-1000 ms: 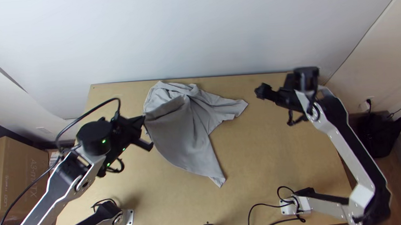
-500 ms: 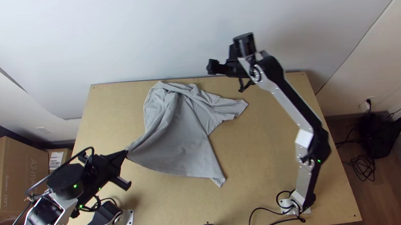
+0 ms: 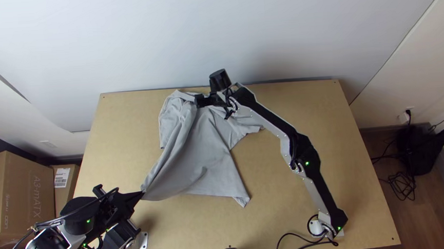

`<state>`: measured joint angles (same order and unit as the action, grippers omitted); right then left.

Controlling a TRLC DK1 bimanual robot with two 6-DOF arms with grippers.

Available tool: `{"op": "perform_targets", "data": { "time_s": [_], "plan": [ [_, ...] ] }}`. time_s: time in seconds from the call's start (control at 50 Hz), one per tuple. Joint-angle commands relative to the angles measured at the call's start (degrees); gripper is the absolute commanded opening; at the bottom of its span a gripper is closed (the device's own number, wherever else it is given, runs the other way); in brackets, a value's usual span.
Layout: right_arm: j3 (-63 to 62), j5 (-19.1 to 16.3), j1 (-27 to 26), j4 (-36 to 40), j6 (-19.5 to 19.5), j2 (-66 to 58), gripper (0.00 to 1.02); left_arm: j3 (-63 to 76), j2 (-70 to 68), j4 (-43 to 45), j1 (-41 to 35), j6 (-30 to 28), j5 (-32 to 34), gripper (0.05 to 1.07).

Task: Fold the t-shirt

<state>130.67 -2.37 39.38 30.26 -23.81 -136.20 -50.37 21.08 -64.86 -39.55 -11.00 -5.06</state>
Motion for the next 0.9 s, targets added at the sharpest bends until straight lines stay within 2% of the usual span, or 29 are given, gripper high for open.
{"op": "perform_targets", "data": {
  "time_s": [0.0, 0.14, 0.34, 0.4, 0.56, 0.6, 0.64, 0.7, 0.72, 0.88],
  "plan": [
    [2.13, 3.95, -0.18, -4.16, 2.98, -2.93, 0.98, 1.24, -0.69, 0.17, -0.35, -0.86, 0.58, 0.08],
    [1.96, 10.11, -1.67, -6.71, 3.07, -6.18, 0.98, 2.12, -0.69, 1.23, -0.26, -0.95, 0.67, 0.08],
    [1.34, 10.63, -2.90, -4.86, 3.25, -8.99, 0.97, 3.96, -0.60, 2.99, -0.26, -0.95, 0.58, 0.08],
    [1.34, 9.93, -3.16, -2.58, 3.25, -9.43, 0.85, 4.58, -0.60, 3.60, -0.26, -0.95, 0.58, 0.08],
    [1.08, 8.96, -3.87, 3.75, 2.81, -9.61, 0.70, 5.02, -0.34, 4.74, -0.35, -0.95, 0.67, 0.08],
    [1.08, 8.08, -3.96, 5.69, 2.81, -9.52, 0.63, 5.02, -0.25, 5.01, -0.35, -0.95, 0.67, 0.08],
    [1.08, 8.08, -4.22, 7.18, 2.46, -9.35, 0.46, 5.02, -0.16, 5.09, -0.35, -0.95, 0.67, 0.08],
    [0.90, 8.08, -4.83, 8.15, 2.37, -8.38, 0.04, 5.11, -0.16, 5.27, -0.35, -1.04, 0.67, 0.08],
    [0.64, 8.08, -5.01, 8.50, 2.37, -8.03, 0.02, 5.11, -0.16, 5.45, -0.35, -1.04, 0.67, 0.08],
    [-3.32, 8.17, -6.68, 17.11, 2.02, -2.67, 0.02, 5.02, 0.10, 6.76, -0.35, -1.30, 0.67, 0.08]
  ]
}}
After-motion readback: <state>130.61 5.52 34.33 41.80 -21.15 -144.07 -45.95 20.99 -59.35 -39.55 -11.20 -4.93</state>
